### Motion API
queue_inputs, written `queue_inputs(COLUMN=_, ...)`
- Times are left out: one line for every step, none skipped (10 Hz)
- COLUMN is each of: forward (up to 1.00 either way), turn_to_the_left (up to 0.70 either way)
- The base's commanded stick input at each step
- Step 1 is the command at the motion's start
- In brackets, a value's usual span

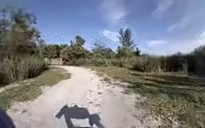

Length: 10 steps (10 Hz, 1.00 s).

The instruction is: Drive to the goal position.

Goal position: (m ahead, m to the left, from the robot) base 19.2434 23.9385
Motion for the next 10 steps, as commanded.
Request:
queue_inputs(forward=1.0, turn_to_the_left=0.0)
queue_inputs(forward=1.0, turn_to_the_left=0.0)
queue_inputs(forward=1.0, turn_to_the_left=0.0)
queue_inputs(forward=1.0, turn_to_the_left=0.0)
queue_inputs(forward=1.0, turn_to_the_left=0.0)
queue_inputs(forward=1.0, turn_to_the_left=0.0)
queue_inputs(forward=1.0, turn_to_the_left=0.02)
queue_inputs(forward=1.0, turn_to_the_left=0.22)
queue_inputs(forward=1.0, turn_to_the_left=0.27)
queue_inputs(forward=1.0, turn_to_the_left=0.27)
